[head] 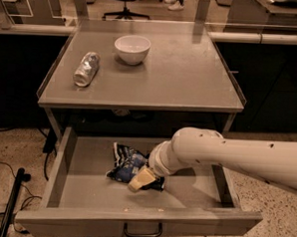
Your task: Pick blue chip bag from top drawer and place on counter
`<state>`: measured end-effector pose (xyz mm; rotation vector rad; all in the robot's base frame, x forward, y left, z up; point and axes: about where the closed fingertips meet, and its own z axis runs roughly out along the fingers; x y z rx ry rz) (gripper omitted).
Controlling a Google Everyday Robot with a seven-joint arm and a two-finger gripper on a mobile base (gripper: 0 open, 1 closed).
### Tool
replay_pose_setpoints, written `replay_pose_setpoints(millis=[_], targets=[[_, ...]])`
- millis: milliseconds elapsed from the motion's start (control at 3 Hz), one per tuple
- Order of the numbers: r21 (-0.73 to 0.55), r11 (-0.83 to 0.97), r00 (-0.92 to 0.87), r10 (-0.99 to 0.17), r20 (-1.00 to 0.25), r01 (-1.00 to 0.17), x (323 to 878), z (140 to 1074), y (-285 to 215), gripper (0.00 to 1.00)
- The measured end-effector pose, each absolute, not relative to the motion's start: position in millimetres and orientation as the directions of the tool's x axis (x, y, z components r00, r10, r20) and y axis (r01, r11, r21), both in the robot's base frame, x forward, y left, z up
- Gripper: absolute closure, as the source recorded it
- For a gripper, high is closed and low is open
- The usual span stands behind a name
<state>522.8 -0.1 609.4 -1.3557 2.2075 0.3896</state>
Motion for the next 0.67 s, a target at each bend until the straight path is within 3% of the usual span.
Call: replay_pose_setpoints(millis=[667], targets=[[-0.024, 0.459, -0.367, -0.74, -0.564, -0.888, 522.8, 609.4, -0.1, 0.63]])
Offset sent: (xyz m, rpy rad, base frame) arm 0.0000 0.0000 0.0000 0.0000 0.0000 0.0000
